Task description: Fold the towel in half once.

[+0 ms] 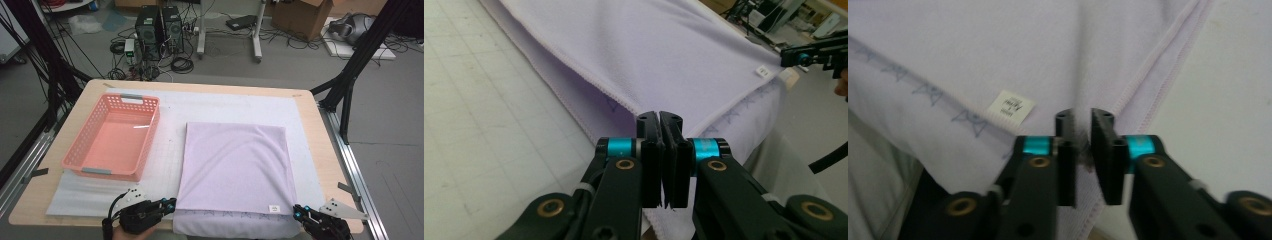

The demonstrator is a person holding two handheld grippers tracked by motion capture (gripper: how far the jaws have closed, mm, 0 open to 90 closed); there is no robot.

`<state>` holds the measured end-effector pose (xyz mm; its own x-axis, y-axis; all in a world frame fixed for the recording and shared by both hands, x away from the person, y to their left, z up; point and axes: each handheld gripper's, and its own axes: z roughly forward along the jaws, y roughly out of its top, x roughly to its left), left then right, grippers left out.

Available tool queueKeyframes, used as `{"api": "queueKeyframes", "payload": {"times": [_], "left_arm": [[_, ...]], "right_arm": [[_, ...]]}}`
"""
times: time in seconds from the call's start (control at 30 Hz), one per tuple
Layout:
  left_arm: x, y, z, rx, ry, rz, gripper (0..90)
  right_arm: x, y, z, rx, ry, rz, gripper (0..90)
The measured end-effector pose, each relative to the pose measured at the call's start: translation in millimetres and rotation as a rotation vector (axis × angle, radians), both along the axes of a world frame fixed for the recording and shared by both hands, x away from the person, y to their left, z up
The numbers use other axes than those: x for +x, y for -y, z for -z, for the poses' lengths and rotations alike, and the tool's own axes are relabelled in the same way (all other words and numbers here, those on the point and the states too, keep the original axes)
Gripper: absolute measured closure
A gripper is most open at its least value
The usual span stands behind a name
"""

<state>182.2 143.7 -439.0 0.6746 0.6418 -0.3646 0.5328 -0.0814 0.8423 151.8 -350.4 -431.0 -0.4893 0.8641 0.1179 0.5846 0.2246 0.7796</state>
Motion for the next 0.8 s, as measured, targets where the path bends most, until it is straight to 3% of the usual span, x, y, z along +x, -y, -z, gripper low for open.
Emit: {"api": "queueKeyframes", "payload": {"times": [0.07, 0.1, 0.17, 0.37, 0.47, 0.53, 0.57, 0.63, 0.7, 0.73, 0.8], "left_arm": [[7.3, -0.2, -1.1, -0.006, 0.001, -0.026, 59.2], [11.8, -0.9, -1.4, -0.006, 0.008, -0.042, 55.5], [24.5, -1.5, -1.0, -0.013, -0.003, -0.074, 50.7], [61.0, 9.6, 3.5, 0.030, -0.053, -0.093, 50.4], [75.2, 21.1, 6.9, 0.061, -0.089, -0.084, 52.1], [79.9, 30.7, 10.0, 0.097, -0.104, -0.063, 54.3], [80.3, 35.9, 11.6, 0.116, -0.108, -0.050, 55.9], [77.1, 45.2, 13.9, 0.173, -0.071, -0.036, 63.8], [72.1, 51.3, 13.8, 0.236, -0.029, -0.063, 77.9], [71.1, 51.4, 13.2, 0.243, -0.030, -0.065, 86.1], [68.7, 48.9, 11.5, 0.233, -0.034, -0.061, 88.3]], "right_arm": [[4.0, 1.2, -2.8, 0.031, 0.012, 0.027, 66.2], [6.7, 2.0, -4.4, 0.040, 0.026, 0.036, 65.7], [13.8, 1.3, -6.6, 0.048, 0.036, 0.048, 64.5], [47.6, -12.3, 1.9, -0.017, 0.012, 0.045, 64.0], [63.1, -18.0, 7.3, -0.053, -0.023, 0.060, 65.1], [69.7, -20.3, 13.0, -0.075, -0.053, 0.059, 70.3], [70.1, -20.5, 13.8, -0.076, -0.038, 0.059, 76.1], [69.4, -20.9, 12.6, -0.085, -0.046, 0.041, 85.2], [68.2, -20.2, 12.3, -0.092, -0.035, 0.029, 86.6], [67.7, -19.8, 12.3, -0.091, -0.029, 0.030, 87.0], [65.5, -18.3, 10.8, -0.081, -0.026, 0.025, 87.1]]}}
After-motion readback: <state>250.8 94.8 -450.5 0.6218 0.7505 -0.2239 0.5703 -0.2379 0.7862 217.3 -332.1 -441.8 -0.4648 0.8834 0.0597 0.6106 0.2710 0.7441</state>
